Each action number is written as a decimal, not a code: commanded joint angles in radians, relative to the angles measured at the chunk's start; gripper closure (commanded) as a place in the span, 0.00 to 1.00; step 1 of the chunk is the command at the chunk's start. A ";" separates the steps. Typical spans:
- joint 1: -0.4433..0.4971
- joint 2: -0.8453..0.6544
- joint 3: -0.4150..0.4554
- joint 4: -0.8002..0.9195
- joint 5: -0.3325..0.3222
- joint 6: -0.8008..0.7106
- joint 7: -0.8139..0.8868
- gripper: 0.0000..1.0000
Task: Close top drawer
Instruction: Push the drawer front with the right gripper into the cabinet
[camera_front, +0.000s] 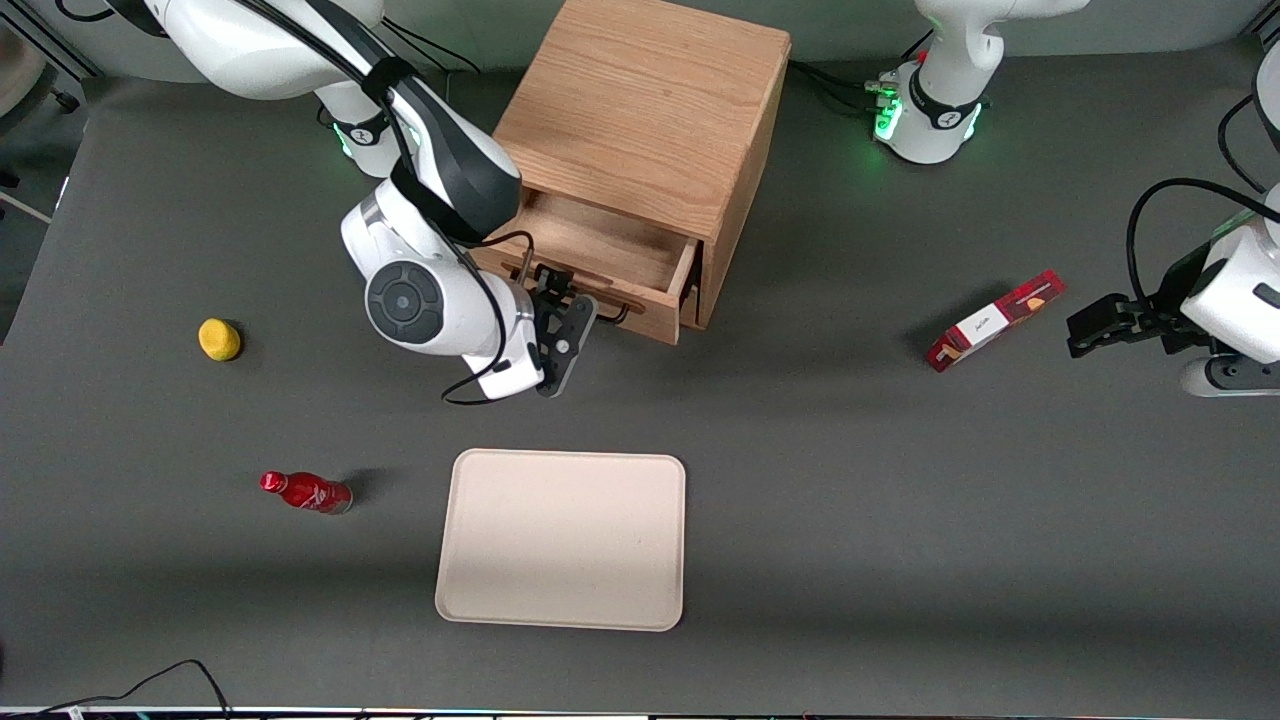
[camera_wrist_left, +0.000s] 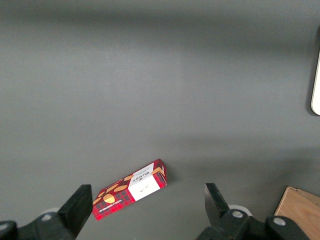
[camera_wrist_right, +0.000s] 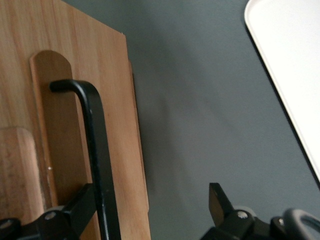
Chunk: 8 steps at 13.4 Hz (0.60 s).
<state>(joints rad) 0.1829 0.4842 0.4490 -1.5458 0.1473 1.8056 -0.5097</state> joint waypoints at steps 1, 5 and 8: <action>0.001 -0.042 0.030 -0.059 0.018 0.020 0.057 0.00; 0.001 -0.061 0.054 -0.083 0.018 0.021 0.076 0.00; 0.001 -0.113 0.089 -0.140 0.020 0.027 0.082 0.00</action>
<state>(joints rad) 0.1832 0.4436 0.5105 -1.6133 0.1473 1.8105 -0.4588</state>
